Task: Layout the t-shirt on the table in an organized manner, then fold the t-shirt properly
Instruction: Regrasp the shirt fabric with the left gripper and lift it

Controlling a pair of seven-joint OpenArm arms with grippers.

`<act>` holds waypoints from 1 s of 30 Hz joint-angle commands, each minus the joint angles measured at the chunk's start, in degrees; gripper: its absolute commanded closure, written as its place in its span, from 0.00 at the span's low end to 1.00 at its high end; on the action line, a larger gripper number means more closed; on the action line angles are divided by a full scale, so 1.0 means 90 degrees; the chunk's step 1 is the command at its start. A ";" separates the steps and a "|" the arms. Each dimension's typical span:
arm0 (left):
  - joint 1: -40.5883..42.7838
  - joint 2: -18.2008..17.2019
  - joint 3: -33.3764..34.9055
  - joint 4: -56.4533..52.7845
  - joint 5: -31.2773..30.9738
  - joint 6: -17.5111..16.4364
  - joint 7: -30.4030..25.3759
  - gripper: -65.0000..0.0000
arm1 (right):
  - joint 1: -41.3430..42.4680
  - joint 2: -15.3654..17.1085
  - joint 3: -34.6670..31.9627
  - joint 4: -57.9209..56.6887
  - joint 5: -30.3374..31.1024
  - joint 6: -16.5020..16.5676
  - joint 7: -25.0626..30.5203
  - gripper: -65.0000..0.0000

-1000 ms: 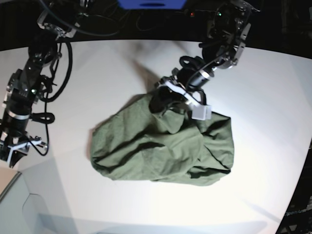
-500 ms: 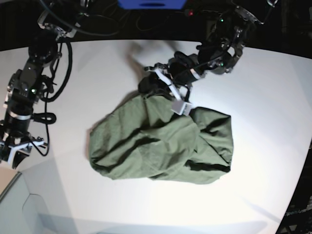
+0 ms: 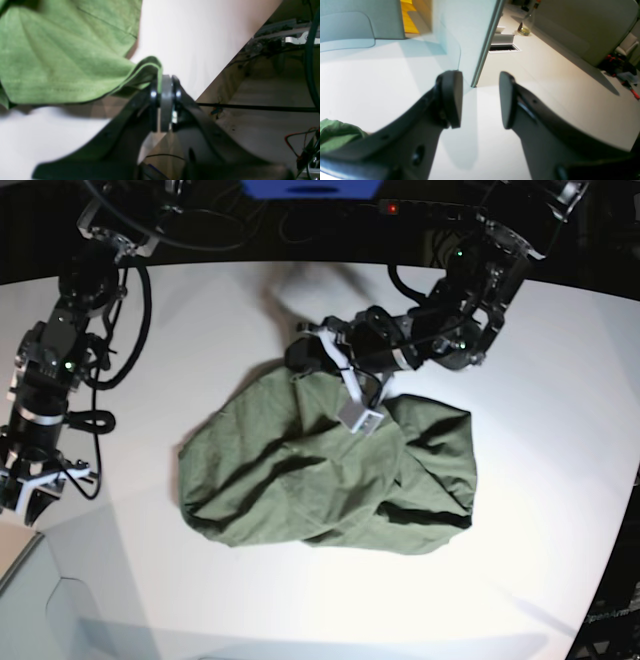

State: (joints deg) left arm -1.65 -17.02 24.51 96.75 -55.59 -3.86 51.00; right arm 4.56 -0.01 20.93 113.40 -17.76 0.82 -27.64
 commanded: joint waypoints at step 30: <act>0.0081 -0.0136 -0.1107 0.1299 -0.0128 -0.0045 -0.0065 0.34 | 0.0094 0.0045 -0.0230 0.0083 -0.0005 -0.0008 0.0204 0.62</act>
State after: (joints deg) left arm 0.12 -17.91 15.29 107.39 -55.81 -4.34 51.59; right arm 4.43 -0.01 18.94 113.36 -17.58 0.82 -27.66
